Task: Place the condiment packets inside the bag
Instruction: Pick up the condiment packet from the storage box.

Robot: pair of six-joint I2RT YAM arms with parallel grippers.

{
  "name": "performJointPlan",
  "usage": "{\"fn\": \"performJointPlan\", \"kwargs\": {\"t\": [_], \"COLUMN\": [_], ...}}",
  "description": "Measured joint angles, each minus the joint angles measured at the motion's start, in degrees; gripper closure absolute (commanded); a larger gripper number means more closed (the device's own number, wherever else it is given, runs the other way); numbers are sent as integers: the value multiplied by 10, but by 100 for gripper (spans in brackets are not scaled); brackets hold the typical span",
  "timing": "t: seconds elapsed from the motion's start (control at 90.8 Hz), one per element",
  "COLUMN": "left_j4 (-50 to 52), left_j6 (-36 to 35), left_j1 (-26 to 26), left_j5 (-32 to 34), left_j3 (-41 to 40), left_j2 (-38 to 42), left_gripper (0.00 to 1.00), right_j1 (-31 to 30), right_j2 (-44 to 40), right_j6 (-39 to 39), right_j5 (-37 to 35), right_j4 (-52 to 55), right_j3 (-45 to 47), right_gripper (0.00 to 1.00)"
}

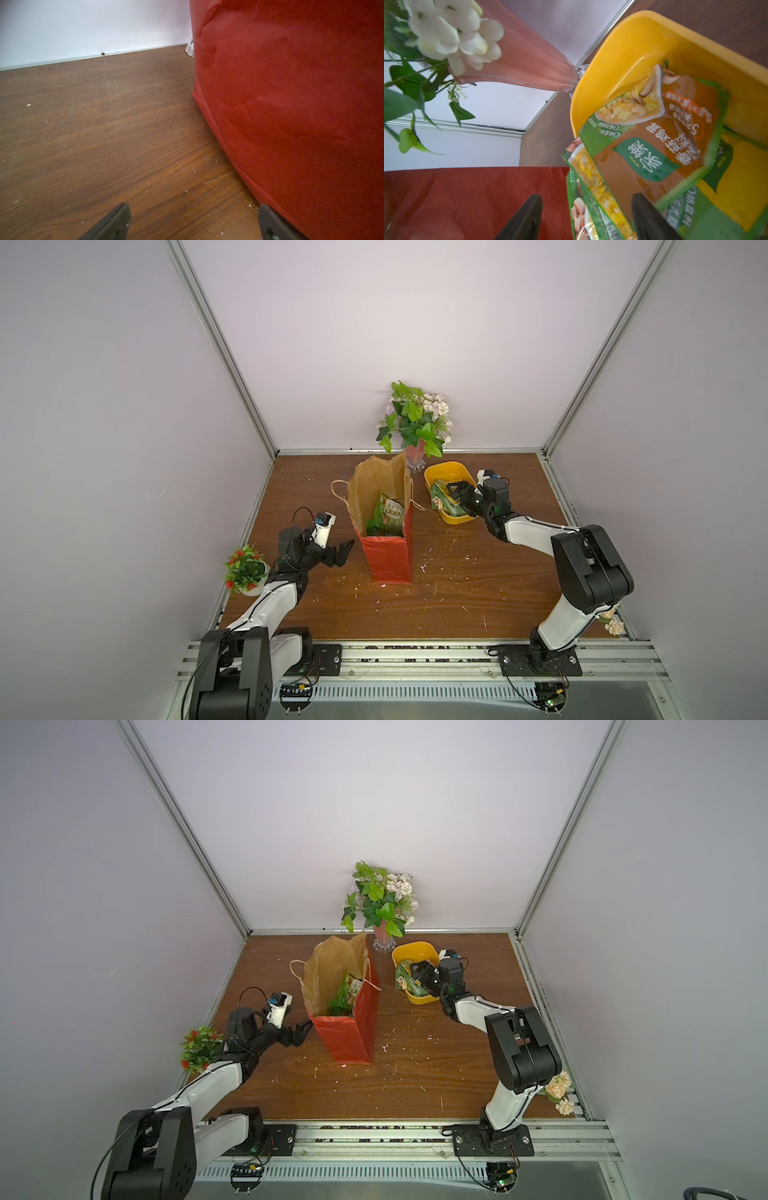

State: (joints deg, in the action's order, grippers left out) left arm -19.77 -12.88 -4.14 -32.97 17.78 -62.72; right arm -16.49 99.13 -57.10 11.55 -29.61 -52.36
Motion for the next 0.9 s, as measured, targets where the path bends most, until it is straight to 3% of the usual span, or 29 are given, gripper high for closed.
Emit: {"fn": "performJointPlan", "kwargs": {"t": [0.22, 0.319, 0.605, 0.903], "left_j4": [0, 0, 0, 0], "left_j6": [0, 0, 0, 0], "left_j1": [0, 0, 0, 0], "left_j5": [0, 0, 0, 1], "left_j3": [0, 0, 0, 1], "left_j2": [0, 0, -2, -10], "left_gripper": [2, 1, 2, 1], "right_j1": [-23, -31, -31, -29], "right_j2": [0, 0, 1, 47], "right_j6": [5, 48, 386, 655], "right_j5": [-2, -19, -156, -180], "right_j4": [3, 54, 285, 380], "right_j3": [-3, -29, -260, -238], "right_gripper": [29, 28, 23, 22]}}
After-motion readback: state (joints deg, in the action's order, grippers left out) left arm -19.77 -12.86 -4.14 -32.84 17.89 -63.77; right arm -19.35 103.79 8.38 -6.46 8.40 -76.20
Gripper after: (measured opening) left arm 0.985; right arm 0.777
